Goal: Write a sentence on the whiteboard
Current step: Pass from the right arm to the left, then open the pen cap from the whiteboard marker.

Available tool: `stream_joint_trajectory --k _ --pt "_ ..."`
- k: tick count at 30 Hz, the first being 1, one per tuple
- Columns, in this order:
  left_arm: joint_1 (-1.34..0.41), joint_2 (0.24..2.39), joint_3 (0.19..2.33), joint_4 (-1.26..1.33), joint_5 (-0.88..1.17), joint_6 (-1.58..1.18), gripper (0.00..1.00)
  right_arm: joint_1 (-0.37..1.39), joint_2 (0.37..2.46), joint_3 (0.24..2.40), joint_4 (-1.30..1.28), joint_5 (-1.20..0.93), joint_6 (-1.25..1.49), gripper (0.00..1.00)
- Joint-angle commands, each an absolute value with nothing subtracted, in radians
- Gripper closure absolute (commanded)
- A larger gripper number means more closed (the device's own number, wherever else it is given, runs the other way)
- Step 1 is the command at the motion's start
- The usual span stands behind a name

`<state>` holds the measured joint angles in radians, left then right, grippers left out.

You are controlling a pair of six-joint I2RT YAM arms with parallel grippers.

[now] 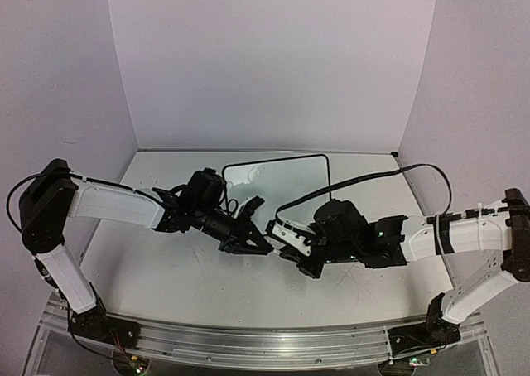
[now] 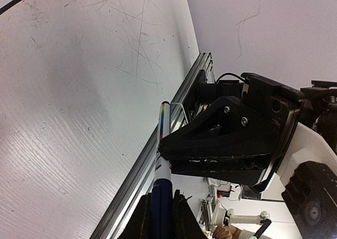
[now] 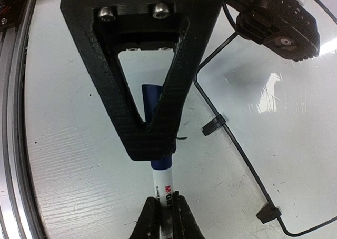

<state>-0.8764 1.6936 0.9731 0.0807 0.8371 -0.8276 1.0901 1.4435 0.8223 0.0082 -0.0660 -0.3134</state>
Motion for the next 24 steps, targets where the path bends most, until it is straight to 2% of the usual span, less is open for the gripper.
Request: stream_joint_trajectory --k 1,3,4,5,7,8,10,18,22,24 --pt "-0.876 1.667 0.995 0.115 0.813 -0.812 0.96 1.097 1.442 0.817 0.062 -0.026 -0.310 1.00" --pt "-0.876 1.638 0.987 0.114 0.773 -0.790 1.00 1.098 1.423 0.795 0.095 0.020 -0.277 0.95" --pt "-0.876 1.621 0.982 0.114 0.744 -0.777 1.00 1.098 1.405 0.781 0.120 0.055 -0.259 0.81" --pt "-0.876 1.599 0.978 0.114 0.717 -0.760 1.00 1.096 1.385 0.764 0.141 0.082 -0.234 0.56" --pt "-0.876 1.556 0.962 0.114 0.658 -0.731 1.00 1.094 1.350 0.735 0.175 0.122 -0.179 0.17" --pt "-0.876 1.541 0.956 0.114 0.629 -0.716 1.00 1.092 1.335 0.726 0.188 0.137 -0.149 0.05" --pt "-0.875 1.509 0.939 0.114 0.567 -0.688 1.00 1.085 1.304 0.709 0.194 0.164 -0.075 0.02" --pt "-0.874 1.377 0.881 0.176 0.250 -0.632 1.00 1.079 1.066 0.595 0.207 0.290 0.260 0.02" --pt "-0.875 1.342 0.859 0.284 0.179 -0.631 1.00 1.080 1.030 0.592 0.191 0.251 0.218 0.02" --pt "-0.875 1.332 0.848 0.356 0.165 -0.636 1.00 1.080 1.065 0.656 0.125 0.291 0.172 0.02"
